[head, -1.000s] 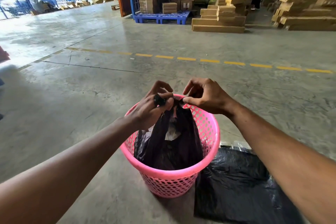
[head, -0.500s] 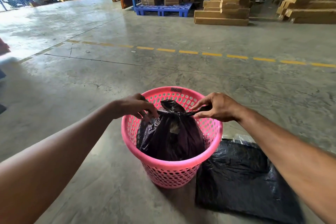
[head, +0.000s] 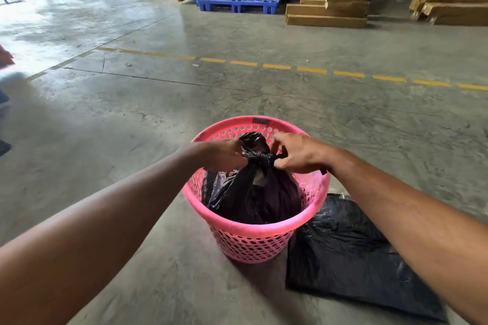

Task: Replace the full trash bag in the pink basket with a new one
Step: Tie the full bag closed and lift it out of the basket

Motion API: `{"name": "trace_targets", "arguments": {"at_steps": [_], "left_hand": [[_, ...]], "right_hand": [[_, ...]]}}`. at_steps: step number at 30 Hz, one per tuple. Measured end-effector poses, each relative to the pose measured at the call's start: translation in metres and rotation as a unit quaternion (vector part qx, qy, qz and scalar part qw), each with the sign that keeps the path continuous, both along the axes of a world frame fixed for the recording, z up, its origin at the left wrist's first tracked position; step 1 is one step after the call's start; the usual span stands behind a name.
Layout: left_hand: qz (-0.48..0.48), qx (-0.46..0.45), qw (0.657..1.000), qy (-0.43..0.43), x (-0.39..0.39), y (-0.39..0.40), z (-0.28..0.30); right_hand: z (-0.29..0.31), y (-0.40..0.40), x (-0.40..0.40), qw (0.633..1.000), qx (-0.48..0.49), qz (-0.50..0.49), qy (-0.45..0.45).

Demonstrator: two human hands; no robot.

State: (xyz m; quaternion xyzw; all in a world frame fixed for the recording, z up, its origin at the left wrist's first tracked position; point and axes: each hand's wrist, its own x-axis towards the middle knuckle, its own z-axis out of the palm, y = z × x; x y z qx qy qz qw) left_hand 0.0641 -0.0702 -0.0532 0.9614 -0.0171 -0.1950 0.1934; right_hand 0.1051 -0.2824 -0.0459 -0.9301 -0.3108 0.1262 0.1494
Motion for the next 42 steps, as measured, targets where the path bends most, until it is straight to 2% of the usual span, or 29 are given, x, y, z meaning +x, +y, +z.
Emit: {"name": "trace_targets", "arguments": {"at_steps": [4,7,9,12,14,16,18,22,24,26,27,28,29,31,34,36,38,39,40,42], "left_hand": [[0.049,-0.116,0.99,-0.069,0.004,0.02,-0.008],[0.073,-0.199,0.976,-0.05,0.001,0.023,-0.009],[0.082,-0.197,0.977,-0.031,0.002,0.028,-0.012],[0.079,-0.115,0.989,-0.039,0.004,0.04,-0.019],[0.025,0.006,0.998,-0.055,0.003,0.04,-0.021],[-0.043,0.164,0.982,-0.082,-0.002,0.029,-0.021],[-0.051,0.259,0.961,-0.08,-0.004,0.02,-0.021],[-0.049,0.318,0.946,-0.036,-0.006,0.018,-0.027],[-0.051,0.308,0.95,-0.027,-0.005,0.021,-0.025],[-0.041,0.228,0.973,0.009,0.002,0.024,-0.013],[-0.027,0.151,0.988,0.026,0.003,0.028,-0.003],[0.01,0.04,0.998,0.039,0.004,0.033,0.006],[0.061,-0.089,0.993,0.048,0.003,0.036,0.012],[0.124,-0.322,0.936,0.074,-0.003,0.034,0.014],[0.155,-0.55,0.808,0.145,-0.001,0.017,-0.008],[0.142,-0.623,0.749,0.176,0.003,0.006,-0.015],[0.133,-0.651,0.729,0.166,0.01,-0.005,-0.017],[0.128,-0.649,0.735,0.147,0.013,-0.013,-0.017],[0.119,-0.63,0.759,0.114,0.015,-0.02,-0.018],[0.091,-0.553,0.827,0.041,0.015,-0.034,-0.022]], "right_hand": [[-0.001,-0.019,0.012,0.979,0.182,-0.037,0.089],[-0.011,-0.022,0.015,0.96,0.236,-0.048,0.141],[-0.014,-0.021,0.017,0.958,0.234,-0.058,0.153],[-0.018,-0.02,0.023,0.977,0.148,-0.084,0.129],[-0.024,-0.015,0.023,0.994,0.023,-0.093,0.047],[-0.027,-0.003,0.011,0.989,-0.096,-0.094,-0.057],[-0.036,0.006,0.0,0.977,-0.158,-0.093,-0.108],[-0.044,0.007,-0.008,0.968,-0.198,-0.085,-0.129],[-0.04,0.002,-0.005,0.968,-0.207,-0.066,-0.126],[-0.03,-0.009,0.003,0.984,-0.164,-0.047,-0.059],[-0.023,-0.014,0.008,0.991,-0.125,-0.042,-0.009],[-0.014,-0.019,0.012,0.995,-0.083,-0.042,0.029],[-0.006,-0.024,0.014,0.997,-0.044,-0.044,0.05],[0.005,-0.033,0.017,0.998,0.018,-0.051,0.039],[0.017,-0.039,0.015,0.994,0.088,-0.058,0.014],[0.025,-0.036,0.014,0.991,0.127,-0.052,0.006],[0.036,-0.031,0.013,0.987,0.154,-0.038,-0.018],[0.04,-0.028,0.012,0.985,0.166,-0.03,-0.033],[0.044,-0.024,0.01,0.982,0.181,-0.023,-0.045],[0.048,-0.015,0.005,0.975,0.215,-0.013,-0.061]]}}
